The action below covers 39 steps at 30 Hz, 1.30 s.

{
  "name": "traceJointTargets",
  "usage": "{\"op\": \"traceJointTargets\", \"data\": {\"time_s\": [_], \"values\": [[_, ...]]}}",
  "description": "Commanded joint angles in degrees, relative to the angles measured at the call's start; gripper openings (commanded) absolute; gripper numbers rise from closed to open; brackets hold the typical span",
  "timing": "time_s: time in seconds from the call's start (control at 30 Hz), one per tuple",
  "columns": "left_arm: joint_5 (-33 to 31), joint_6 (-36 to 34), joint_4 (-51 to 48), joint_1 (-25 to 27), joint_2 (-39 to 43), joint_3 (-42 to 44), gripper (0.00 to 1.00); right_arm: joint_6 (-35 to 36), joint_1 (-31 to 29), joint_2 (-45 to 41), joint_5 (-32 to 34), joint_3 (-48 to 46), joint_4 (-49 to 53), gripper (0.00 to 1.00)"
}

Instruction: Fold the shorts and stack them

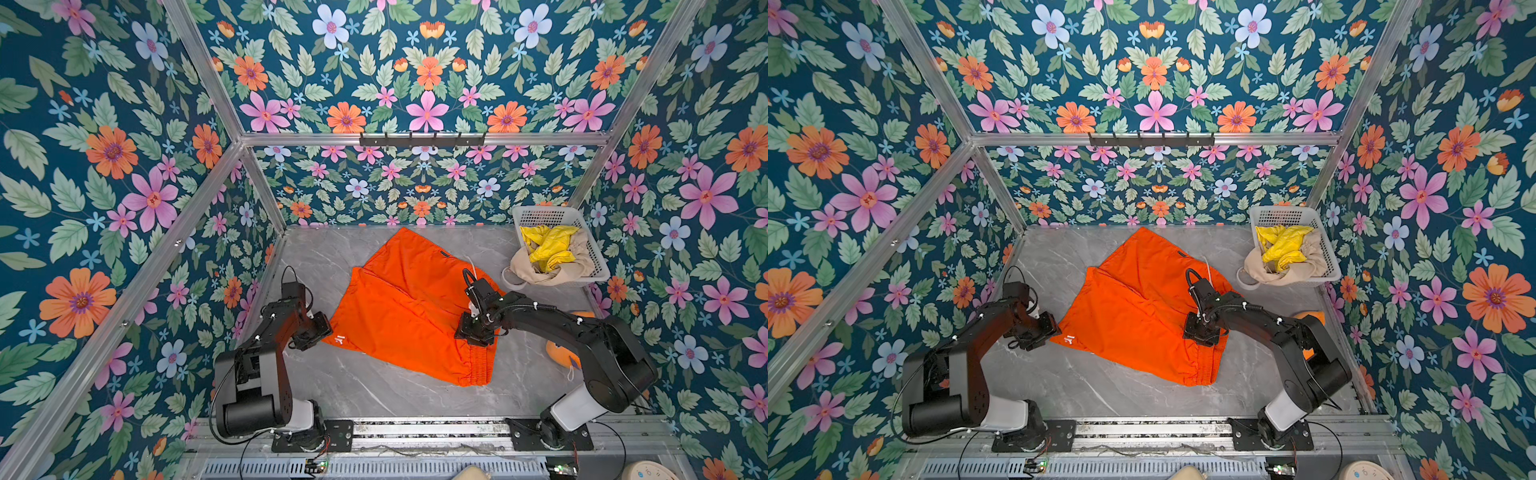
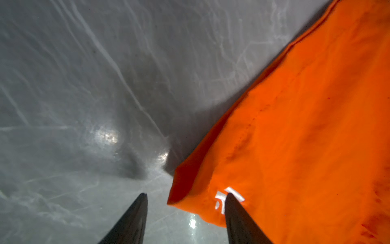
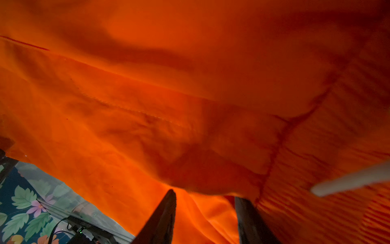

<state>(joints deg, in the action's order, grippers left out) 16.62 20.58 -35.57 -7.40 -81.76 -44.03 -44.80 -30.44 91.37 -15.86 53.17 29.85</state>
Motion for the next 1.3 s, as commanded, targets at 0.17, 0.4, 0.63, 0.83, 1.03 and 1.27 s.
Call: {"op": "traceJointTargets", "data": {"time_s": [0.17,0.4,0.63,0.83,1.03,1.27], "values": [[3.64,1.55,4.76,-0.2,-2.03,2.01,0.38,1.28,0.28,2.46,0.06,0.72,-2.07,0.47],[-1.75,0.96,1.45,-2.22,0.29,0.21,0.12,3.57,3.17,6.02,2.17,2.09,-1.69,0.47],[-1.97,0.69,-3.73,-8.25,10.31,0.0,0.08,9.74,4.86,16.01,3.31,13.52,0.77,0.47],[0.53,0.64,-4.91,-10.41,13.52,1.37,0.07,12.86,4.86,24.92,0.31,26.77,0.19,0.46],[3.06,1.93,-2.59,-10.47,12.76,3.0,0.08,14.87,4.86,22.44,-2.36,34.66,2.88,0.51],[3.3,1.44,-2.13,-10.49,11.93,3.04,0.08,10.7,6.59,5.23,-4.36,20.93,2.54,0.55]]}}
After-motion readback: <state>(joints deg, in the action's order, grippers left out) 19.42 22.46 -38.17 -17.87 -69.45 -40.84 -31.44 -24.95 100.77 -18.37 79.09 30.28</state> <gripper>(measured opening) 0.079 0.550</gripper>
